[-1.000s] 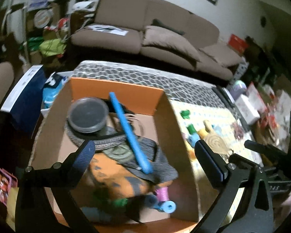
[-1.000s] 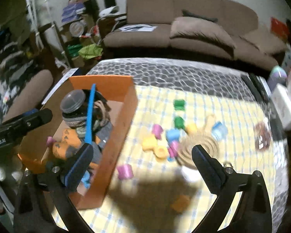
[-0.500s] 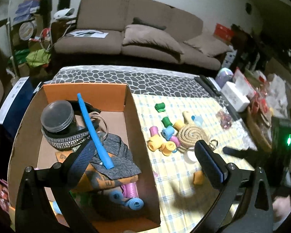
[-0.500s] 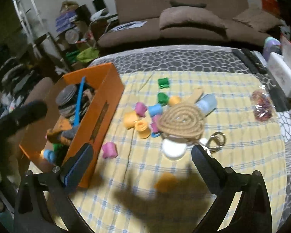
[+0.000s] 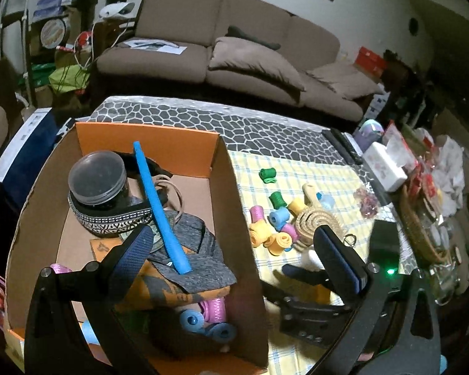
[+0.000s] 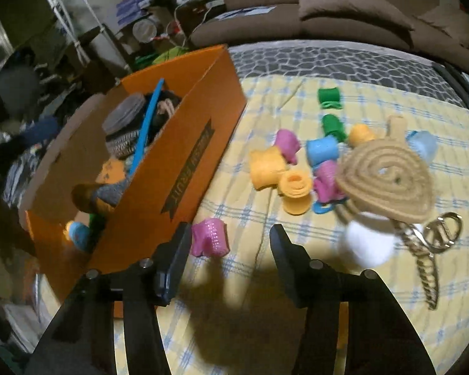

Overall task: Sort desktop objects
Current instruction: 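Grasp the pink mesh roller with the right tool while the left tool moves to the table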

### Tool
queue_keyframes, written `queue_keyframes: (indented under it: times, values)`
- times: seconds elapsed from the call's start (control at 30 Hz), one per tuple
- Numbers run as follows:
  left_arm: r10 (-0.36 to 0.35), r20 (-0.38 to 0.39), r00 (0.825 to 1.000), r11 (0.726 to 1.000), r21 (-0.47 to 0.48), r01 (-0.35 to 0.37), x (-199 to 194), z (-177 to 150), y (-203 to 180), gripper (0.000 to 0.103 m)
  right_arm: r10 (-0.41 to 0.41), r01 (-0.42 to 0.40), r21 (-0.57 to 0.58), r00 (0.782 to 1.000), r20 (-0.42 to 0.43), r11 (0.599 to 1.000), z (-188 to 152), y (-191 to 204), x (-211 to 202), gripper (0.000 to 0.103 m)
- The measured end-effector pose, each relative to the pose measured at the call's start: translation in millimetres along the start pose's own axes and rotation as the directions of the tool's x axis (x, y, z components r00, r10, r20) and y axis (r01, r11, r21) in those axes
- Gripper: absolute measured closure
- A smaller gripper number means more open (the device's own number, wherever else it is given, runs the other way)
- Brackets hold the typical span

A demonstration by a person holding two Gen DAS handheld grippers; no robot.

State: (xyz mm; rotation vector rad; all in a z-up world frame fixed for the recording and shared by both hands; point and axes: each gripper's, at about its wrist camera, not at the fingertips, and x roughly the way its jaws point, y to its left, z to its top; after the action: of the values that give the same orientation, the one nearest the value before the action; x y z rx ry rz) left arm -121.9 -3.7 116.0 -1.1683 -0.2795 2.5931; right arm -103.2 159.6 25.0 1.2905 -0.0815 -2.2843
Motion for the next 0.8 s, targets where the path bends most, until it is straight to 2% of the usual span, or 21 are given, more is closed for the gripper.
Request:
queue_keyframes:
  times: [0.23,0.37,0.4,0.47,0.6,0.8]
  values:
    - [0.003,-0.002,1.0,1.0,-0.021,-0.003,3,2,9,0.0,-0.007,0.004,-0.07,0.999,-0.042,0.998,-5,12,23,0.055]
    - [0.0,-0.004,1.0,1.0,-0.018,-0.001,3,1,9,0.0,-0.051,0.045,-0.118,0.997,-0.054,0.992,-8,17,32,0.061]
    - [-0.001,-0.004,1.0,1.0,-0.016,0.001,3,1,8,0.0,-0.052,0.046,-0.119,0.997,-0.051,0.992,-9,17,32,0.064]
    - [-0.002,-0.002,1.0,1.0,-0.016,0.002,3,1,8,0.0,-0.058,0.051,-0.146,0.997,-0.047,0.988,-10,21,34,0.076]
    - [-0.004,-0.003,1.0,1.0,-0.017,0.004,2,1,8,0.0,-0.098,0.088,-0.214,0.995,-0.036,0.973,-13,30,36,0.079]
    - [-0.014,-0.007,1.0,1.0,-0.012,0.014,2,-1,3,0.0,-0.075,0.076,-0.118,0.997,0.012,0.99,-2,12,10,0.079]
